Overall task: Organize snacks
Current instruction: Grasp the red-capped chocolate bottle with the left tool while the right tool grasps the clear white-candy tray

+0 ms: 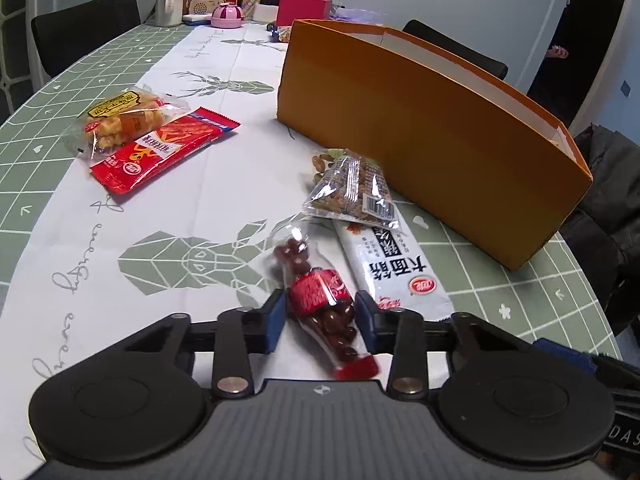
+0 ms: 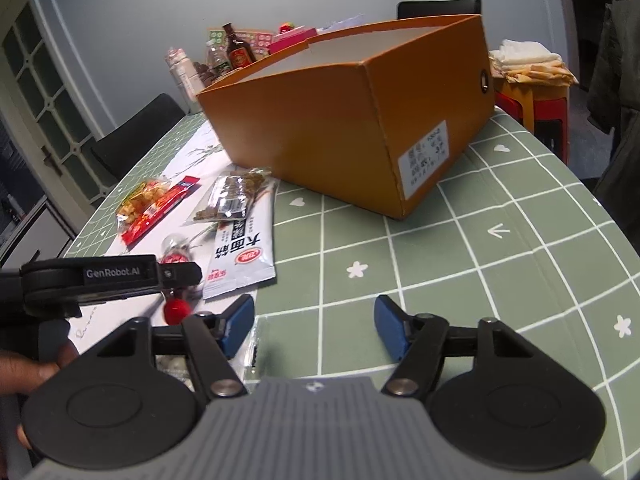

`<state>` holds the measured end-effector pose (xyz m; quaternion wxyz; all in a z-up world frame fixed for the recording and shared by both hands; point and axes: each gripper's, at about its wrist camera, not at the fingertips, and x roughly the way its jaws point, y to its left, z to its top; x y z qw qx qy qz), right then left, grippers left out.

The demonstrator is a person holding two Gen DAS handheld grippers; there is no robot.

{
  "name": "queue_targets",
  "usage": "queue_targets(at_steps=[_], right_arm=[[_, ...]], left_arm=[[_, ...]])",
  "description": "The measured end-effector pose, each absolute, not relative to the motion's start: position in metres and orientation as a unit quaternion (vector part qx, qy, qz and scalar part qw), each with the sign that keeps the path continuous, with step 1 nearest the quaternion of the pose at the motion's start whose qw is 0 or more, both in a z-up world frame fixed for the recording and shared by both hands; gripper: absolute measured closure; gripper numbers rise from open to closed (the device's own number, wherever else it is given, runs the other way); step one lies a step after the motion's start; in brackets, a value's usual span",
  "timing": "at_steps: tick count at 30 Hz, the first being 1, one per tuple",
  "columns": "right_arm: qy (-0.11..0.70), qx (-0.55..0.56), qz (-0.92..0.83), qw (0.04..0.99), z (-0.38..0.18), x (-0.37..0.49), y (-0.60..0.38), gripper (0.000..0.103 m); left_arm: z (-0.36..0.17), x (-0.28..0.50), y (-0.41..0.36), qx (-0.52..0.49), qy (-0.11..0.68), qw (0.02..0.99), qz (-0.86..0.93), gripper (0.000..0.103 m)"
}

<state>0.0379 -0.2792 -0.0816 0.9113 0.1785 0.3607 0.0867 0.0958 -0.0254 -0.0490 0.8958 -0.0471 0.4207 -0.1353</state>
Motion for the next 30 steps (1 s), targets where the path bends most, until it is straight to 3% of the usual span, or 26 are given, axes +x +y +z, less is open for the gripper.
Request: queue_targets(at_steps=[9, 14, 17, 30], right_arm=[[0.359, 0.145, 0.141, 0.911, -0.082, 0.034, -0.261, 0.035], [0.359, 0.101, 0.185, 0.909, -0.079, 0.025, -0.238, 0.029], [0.348, 0.056, 0.208, 0.912, -0.076, 0.018, -0.223, 0.020], [0.381, 0.038, 0.305, 0.872, -0.068, -0.008, -0.207, 0.025]], left_arm=[[-0.048, 0.079, 0.010, -0.018, 0.419, 0.897, -0.140, 0.064], [-0.047, 0.073, 0.026, -0.015, 0.418, 0.896, -0.145, 0.064], [-0.047, 0.070, 0.031, -0.007, 0.419, 0.896, -0.150, 0.064], [-0.048, 0.064, 0.046, -0.018, 0.416, 0.896, -0.154, 0.064]])
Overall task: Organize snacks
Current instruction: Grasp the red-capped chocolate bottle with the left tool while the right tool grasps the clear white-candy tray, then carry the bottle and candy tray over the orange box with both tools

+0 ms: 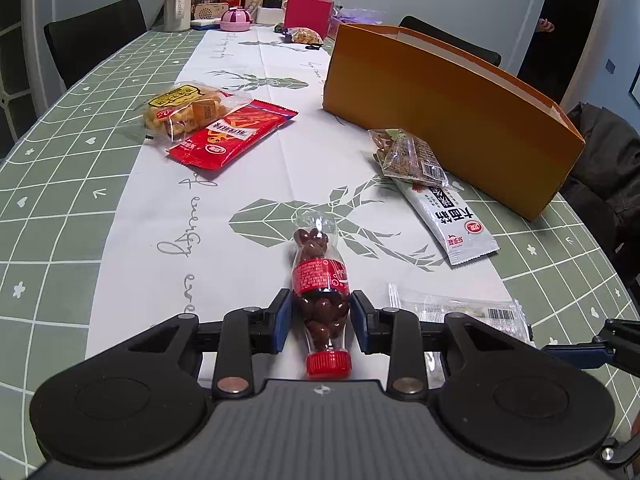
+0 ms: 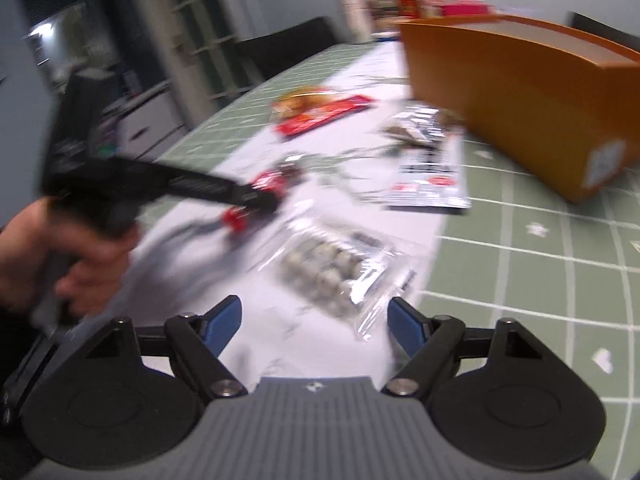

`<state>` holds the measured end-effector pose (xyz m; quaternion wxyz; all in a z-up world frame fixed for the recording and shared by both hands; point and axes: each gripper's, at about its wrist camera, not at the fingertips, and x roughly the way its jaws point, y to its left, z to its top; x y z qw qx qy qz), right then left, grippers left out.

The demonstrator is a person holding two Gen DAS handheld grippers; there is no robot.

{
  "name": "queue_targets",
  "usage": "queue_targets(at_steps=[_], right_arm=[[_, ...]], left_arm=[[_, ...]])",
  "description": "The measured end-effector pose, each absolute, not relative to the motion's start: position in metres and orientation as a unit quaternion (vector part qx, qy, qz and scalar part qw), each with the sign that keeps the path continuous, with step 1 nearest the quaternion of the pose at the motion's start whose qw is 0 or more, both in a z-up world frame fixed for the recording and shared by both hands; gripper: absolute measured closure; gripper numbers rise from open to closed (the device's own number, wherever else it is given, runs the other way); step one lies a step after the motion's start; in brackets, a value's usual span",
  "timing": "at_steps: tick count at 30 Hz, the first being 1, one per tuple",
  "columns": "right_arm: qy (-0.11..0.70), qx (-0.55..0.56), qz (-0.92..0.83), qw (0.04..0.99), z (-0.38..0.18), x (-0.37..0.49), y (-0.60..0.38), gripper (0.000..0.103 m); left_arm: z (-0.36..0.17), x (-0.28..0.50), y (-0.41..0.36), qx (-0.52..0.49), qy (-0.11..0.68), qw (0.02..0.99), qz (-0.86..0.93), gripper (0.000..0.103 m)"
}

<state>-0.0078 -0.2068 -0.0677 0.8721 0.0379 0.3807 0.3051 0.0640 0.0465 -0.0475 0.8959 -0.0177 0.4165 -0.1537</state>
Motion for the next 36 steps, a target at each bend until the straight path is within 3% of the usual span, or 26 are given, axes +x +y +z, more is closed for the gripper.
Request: queue_targets(at_steps=[14, 17, 22, 36], right_arm=[[0.351, -0.162, 0.386, 0.837, -0.061, 0.048, -0.178, 0.025], [0.362, -0.167, 0.401, 0.825, -0.065, 0.061, -0.173, 0.027], [0.374, -0.158, 0.411, 0.816, -0.065, 0.064, -0.170, 0.041], [0.409, -0.083, 0.251, 0.873, -0.065, 0.062, -0.197, 0.044]], left_arm=[[-0.046, 0.068, 0.053, -0.007, 0.426, 0.893, -0.144, 0.063], [-0.046, 0.070, 0.052, 0.001, 0.427, 0.893, -0.142, 0.063], [-0.047, 0.070, 0.052, 0.006, 0.424, 0.895, -0.140, 0.063], [-0.048, 0.062, 0.034, 0.036, 0.415, 0.895, -0.159, 0.068]])
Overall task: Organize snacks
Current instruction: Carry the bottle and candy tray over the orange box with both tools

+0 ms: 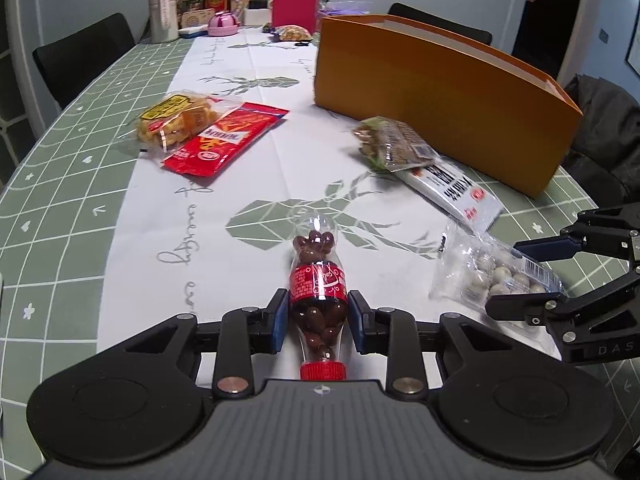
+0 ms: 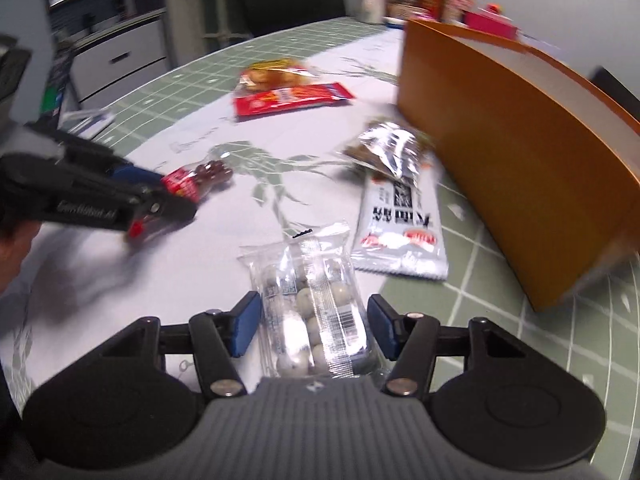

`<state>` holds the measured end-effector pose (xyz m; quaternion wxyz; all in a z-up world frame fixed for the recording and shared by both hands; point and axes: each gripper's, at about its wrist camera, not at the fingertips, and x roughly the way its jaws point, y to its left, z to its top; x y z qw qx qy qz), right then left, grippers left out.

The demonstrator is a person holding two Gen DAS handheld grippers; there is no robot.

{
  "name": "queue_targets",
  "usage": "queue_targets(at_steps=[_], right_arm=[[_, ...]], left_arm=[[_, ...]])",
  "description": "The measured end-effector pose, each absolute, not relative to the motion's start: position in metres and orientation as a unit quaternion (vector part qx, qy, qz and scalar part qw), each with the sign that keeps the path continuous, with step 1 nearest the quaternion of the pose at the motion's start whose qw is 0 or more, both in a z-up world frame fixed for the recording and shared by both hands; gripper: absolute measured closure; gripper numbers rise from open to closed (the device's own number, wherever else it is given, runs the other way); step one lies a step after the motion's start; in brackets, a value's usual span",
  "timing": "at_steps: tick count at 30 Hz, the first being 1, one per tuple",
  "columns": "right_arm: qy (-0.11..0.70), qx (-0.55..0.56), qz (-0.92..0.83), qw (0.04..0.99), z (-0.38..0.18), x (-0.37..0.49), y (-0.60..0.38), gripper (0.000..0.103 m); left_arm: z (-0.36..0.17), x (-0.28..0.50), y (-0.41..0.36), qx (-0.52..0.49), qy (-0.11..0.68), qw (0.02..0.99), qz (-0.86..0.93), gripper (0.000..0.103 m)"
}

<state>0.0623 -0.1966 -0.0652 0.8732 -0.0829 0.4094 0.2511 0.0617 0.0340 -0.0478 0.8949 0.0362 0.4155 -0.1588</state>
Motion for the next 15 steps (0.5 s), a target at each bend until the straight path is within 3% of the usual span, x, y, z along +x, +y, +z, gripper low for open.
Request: queue_targets(at_steps=[12, 15], right_arm=[[0.388, -0.078, 0.257, 0.882, -0.072, 0.056, -0.192, 0.038], [0.386, -0.083, 0.254, 0.883, -0.071, 0.055, -0.192, 0.044]], left_arm=[[-0.050, 0.060, 0.016, 0.066, 0.406, 0.896, -0.169, 0.068], [-0.050, 0.059, 0.016, 0.065, 0.403, 0.897, -0.169, 0.069]])
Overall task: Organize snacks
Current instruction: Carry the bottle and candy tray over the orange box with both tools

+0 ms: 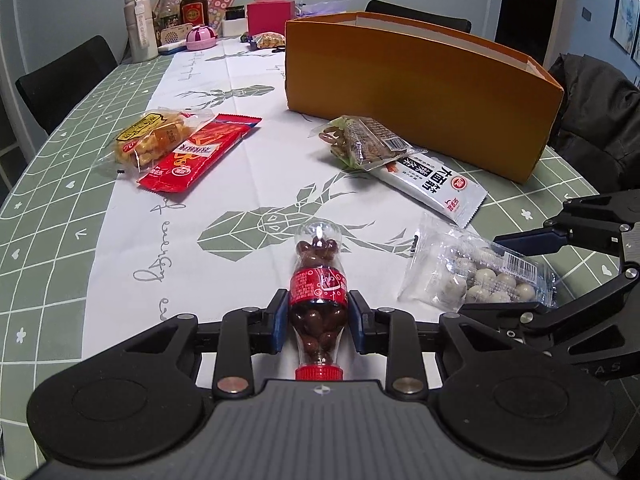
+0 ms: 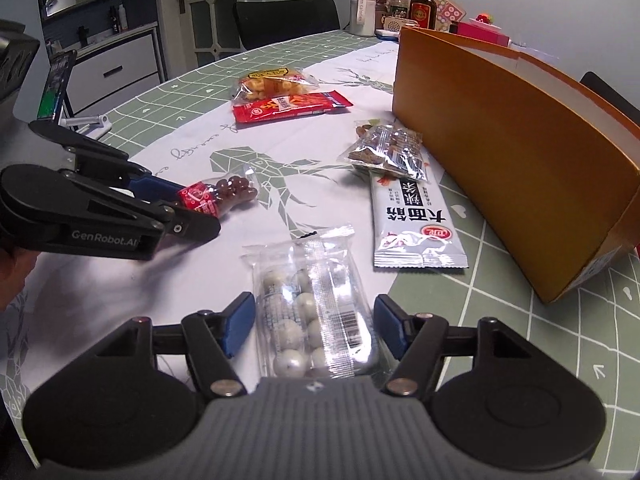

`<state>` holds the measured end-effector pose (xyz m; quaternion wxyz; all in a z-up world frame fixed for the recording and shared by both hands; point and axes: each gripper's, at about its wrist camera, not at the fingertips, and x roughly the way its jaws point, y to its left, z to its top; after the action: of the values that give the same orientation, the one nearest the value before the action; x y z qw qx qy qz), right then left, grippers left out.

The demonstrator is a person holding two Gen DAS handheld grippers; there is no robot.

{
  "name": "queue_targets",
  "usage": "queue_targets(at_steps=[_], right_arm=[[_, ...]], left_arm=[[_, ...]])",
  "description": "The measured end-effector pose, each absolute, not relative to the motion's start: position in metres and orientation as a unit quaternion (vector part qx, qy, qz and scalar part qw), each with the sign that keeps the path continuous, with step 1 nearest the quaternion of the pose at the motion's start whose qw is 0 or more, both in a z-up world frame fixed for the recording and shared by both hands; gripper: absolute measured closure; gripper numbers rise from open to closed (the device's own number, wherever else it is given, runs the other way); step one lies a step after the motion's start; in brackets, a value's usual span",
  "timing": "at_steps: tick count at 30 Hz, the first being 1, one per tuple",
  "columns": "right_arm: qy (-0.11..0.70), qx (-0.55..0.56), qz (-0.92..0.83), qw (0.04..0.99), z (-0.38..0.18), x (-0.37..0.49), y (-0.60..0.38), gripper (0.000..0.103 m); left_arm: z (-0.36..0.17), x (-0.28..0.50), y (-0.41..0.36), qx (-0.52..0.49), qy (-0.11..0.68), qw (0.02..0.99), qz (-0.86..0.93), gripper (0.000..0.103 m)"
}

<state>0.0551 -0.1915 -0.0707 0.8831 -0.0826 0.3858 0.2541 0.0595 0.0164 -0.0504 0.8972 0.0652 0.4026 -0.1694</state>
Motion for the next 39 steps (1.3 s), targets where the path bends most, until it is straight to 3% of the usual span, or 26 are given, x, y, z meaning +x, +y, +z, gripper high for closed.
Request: queue_targets(at_steps=[13, 39], right_arm=[[0.397, -0.052, 0.224, 0.888, -0.060, 0.060, -0.209, 0.048], [0.327, -0.042, 0.182, 0.927, 0.027, 0.086, -0.274, 0.048]], left_arm=[[-0.036, 0.056, 0.020, 0.058, 0.397, 0.899, -0.179, 0.069], [0.061, 0.118, -0.045, 0.089, 0.325, 0.907, -0.253, 0.069]])
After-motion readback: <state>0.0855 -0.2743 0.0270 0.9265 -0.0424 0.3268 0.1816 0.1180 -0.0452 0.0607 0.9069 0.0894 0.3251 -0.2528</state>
